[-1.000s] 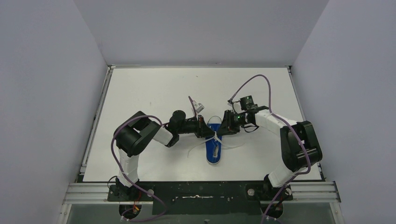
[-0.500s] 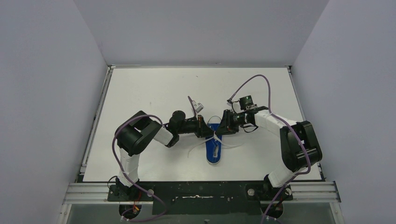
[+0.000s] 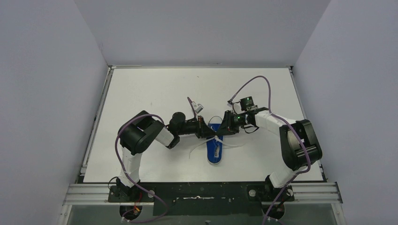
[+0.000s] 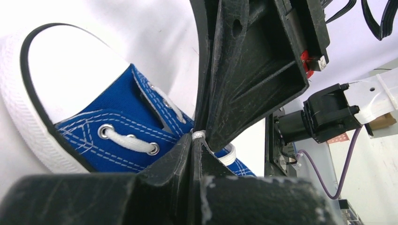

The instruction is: Tie the shoes

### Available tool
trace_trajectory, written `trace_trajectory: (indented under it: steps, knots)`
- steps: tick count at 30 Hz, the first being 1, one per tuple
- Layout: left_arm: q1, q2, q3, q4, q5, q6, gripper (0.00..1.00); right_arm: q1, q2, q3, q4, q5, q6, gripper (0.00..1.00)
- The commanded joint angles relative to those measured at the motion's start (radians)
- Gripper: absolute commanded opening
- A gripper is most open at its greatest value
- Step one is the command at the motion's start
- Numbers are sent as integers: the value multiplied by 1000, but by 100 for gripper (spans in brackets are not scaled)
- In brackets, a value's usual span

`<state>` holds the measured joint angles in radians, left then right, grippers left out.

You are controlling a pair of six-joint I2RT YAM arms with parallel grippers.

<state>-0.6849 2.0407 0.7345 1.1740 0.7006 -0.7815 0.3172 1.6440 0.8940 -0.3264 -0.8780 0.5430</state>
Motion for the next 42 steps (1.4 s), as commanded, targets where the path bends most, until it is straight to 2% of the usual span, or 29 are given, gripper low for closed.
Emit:
trace_trajectory:
  steps: [1, 2, 5, 8, 11, 18, 28, 31, 36, 37, 40, 42]
  knots:
    - [-28, -18, 14, 146, 57, -12, 0, 14, 15, 2, 86, -11, -11, 5]
    - [-27, -20, 13, 141, 57, -11, 0, 11, 10, 2, 80, -8, -21, 0]
    - [-19, -39, -3, 120, 47, 5, 1, 2, -7, 9, 28, 13, -64, 0]
    - [11, -56, -32, 125, 44, 6, 14, -10, -19, 8, 17, 2, -73, 0]
    - [39, -60, -54, 139, 57, 0, 22, -9, -26, 12, 6, -1, -84, 0]
    - [72, -40, -73, 188, 83, -29, 28, -14, -33, 17, -12, -10, -93, 0]
    - [83, -16, -22, 123, 69, -18, 46, -15, -32, 13, -20, -18, -101, 0]
    - [71, 5, 11, 93, 68, -12, 47, -17, -32, 13, -20, -20, -104, 0]
    - [49, 28, 63, 23, 61, 14, 45, -17, -32, 18, -25, -28, -106, 0]
    - [48, 24, 63, 14, 56, 23, 42, -17, -32, 21, -30, -28, -107, 0]
    - [57, 5, 50, 0, 53, 35, 21, -17, -39, 36, -67, -11, -123, 0]
    - [65, -20, 24, -4, 49, 39, 10, -17, -45, 51, -125, 37, -128, 0]
